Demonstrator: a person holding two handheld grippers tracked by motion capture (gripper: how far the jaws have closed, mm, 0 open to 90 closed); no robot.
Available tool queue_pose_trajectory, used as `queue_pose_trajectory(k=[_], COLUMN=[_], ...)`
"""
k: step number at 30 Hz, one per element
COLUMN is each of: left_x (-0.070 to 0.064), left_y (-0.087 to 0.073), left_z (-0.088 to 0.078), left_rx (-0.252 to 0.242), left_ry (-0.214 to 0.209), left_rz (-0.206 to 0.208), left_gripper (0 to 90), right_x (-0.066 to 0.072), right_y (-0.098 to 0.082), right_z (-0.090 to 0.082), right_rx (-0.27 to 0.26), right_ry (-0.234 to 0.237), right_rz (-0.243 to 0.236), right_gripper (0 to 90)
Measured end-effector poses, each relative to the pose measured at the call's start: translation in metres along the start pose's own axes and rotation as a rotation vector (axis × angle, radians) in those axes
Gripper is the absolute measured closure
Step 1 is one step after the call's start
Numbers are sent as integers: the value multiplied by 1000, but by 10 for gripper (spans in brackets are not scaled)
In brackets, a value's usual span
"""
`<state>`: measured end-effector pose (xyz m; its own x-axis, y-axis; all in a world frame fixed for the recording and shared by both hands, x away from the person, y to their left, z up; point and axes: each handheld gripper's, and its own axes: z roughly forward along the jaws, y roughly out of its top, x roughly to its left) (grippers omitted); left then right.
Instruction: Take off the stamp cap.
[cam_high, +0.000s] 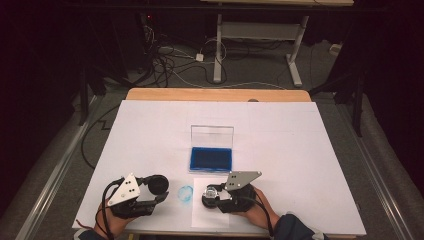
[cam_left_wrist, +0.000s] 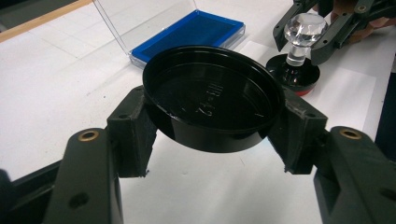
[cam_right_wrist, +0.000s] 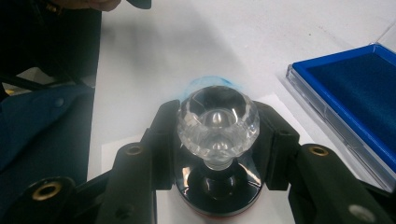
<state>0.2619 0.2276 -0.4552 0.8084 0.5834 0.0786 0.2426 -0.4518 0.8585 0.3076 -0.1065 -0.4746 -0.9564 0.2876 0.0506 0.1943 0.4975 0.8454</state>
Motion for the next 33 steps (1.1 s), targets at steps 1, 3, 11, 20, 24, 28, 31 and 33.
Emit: queue_pose_trajectory(k=[1, 3, 11, 20, 24, 28, 31, 33], left_x=[0, 0, 1, 0, 0, -2, -3, -4], left_y=[0, 0, -1, -1, -1, 0, 0, 1], left_z=[0, 0, -1, -1, 0, 2, 4, 5], left_rx=[0, 0, -4, -2, -2, 0, 1, 2], left_ry=[0, 0, 4, 6, 1, -4, -9, -16], left_rz=[0, -1, -2, 0, -1, 4, 7, 8], left_gripper=[364, 364, 364, 364, 364, 364, 364, 364], right_x=[0, 0, -2, -4, -4, -5, -6, -7], right_y=[0, 1, 7, 14, 19, 23, 26, 28], right_z=[0, 0, -7, -15, -21, -28, -33, -37], right_rx=[0, -1, -41, -75, -97, -122, -141, -157], right_ry=[-1, 1, 7, -13, -24, -35, -42, -43], right_rz=[5, 10, 9, 11, 12, 15, 21, 24], right_gripper=[570, 570, 569, 568, 569, 568, 568, 568])
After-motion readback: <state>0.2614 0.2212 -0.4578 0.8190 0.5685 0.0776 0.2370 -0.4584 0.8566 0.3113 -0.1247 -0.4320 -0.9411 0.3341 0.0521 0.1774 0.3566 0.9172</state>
